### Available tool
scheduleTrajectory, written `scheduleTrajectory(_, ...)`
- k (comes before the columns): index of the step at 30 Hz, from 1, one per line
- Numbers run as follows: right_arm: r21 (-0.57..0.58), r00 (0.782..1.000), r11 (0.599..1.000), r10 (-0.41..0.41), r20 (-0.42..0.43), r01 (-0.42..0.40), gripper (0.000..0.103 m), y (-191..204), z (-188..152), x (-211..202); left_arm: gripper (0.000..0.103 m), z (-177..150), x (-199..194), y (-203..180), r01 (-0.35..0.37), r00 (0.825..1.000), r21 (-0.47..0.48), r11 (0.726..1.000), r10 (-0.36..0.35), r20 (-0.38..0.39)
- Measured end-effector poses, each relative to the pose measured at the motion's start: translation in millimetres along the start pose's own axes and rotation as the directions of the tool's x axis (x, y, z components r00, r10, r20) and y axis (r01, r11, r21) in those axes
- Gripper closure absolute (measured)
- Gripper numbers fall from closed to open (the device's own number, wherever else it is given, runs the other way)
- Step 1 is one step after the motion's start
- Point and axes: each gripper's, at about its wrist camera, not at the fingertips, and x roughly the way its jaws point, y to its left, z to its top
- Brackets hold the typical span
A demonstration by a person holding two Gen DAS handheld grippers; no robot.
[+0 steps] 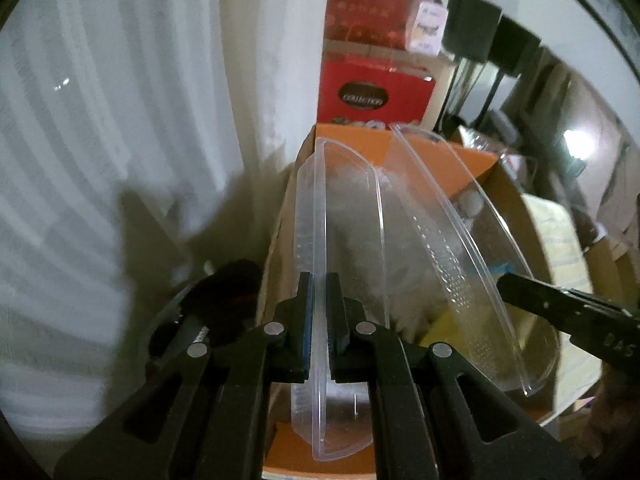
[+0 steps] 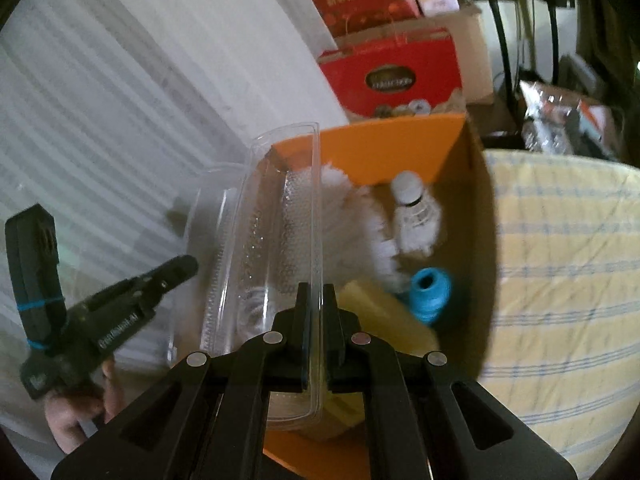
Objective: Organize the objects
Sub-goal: 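Carry both clear trays with both tools and lower them into the orange box, then open both tools in the box, releasing the clear trays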
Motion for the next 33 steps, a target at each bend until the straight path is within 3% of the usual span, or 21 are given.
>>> scheduleTrajectory(7, 0.041, 1.0, 0.999, -0.002, -0.02, 0.003, 0.099, 10.6, -0.6, 28.1, 0.097, -7.6, 21.1, -1.4, -0.045, 0.999, 0.023, 0.999, 0.045, -0.028)
scheduleTrajectory(14, 0.047, 0.995, 0.994, -0.102, -0.005, 0.102, 0.098, 21.6, -0.6, 47.3, 0.097, -8.0, 26.2, -0.1, -0.04, 0.998, 0.004, 0.999, 0.04, -0.04)
scheduleTrajectory(18, 0.061, 0.997, 0.995, -0.074, -0.03, 0.076, 0.097, 31.0, -0.5, 55.1, 0.097, -3.2, 24.6, 4.6, -0.038, 0.999, 0.001, 0.999, 0.038, -0.031)
scheduleTrajectory(22, 0.019, 0.992, 0.993, -0.116, -0.047, 0.117, 0.096, 36.4, -0.5, 59.6, 0.095, 1.0, 23.8, 12.2, -0.024, 0.999, -0.021, 0.999, 0.023, -0.029)
scheduleTrajectory(28, -0.02, 0.987, 0.99, -0.14, -0.085, 0.139, 0.099, 35.6, -12.4, 67.0, 0.065, -2.0, 24.7, 3.7, -0.002, 0.999, 0.011, 1.0, 0.002, -0.04)
scheduleTrajectory(31, -0.033, 0.986, 0.988, -0.152, -0.072, 0.15, 0.093, 37.7, -12.0, 59.3, 0.059, -1.0, 14.1, 1.9, 0.017, 1.0, 0.005, 1.0, -0.017, -0.015)
scheduleTrajectory(33, -0.031, 0.988, 0.99, -0.142, -0.06, 0.14, 0.083, 37.1, -11.8, 52.3, 0.053, 1.5, 3.7, 2.1, 0.026, 1.0, -0.001, 1.0, -0.026, 0.005)
